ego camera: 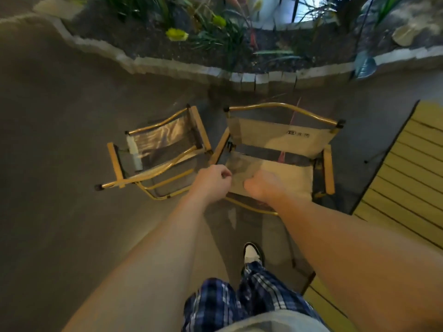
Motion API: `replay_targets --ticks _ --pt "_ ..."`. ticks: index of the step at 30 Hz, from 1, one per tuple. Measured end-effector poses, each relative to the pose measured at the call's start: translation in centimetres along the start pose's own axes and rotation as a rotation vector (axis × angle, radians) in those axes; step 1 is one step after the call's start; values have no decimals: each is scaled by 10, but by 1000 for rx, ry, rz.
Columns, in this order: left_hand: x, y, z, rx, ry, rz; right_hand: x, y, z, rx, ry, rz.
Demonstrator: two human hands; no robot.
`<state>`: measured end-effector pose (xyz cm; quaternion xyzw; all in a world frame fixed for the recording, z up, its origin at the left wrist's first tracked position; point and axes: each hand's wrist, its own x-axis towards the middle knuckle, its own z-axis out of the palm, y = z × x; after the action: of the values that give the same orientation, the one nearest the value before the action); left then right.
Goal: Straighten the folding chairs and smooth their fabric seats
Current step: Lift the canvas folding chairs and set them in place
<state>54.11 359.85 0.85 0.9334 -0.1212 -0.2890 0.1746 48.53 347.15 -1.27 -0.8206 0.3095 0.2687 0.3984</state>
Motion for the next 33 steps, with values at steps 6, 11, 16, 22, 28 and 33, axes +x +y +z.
replay_targets --ticks 6,11,16,22,28,33 --pt "138 26 -39 63 -113 85 88 -31 -48 128 111 124" --pt "262 36 -46 117 -102 184 165 -43 -74 305 233 294" --pt "372 34 -36 240 -90 177 248 -53 -89 446 296 428" --pt "442 12 3 484 -192 272 346 -50 -99 812 368 568" --pt "484 4 23 550 46 395 404 -44 -93 907 411 454" --pt "521 15 14 623 109 531 439 -55 -109 1027 417 417"
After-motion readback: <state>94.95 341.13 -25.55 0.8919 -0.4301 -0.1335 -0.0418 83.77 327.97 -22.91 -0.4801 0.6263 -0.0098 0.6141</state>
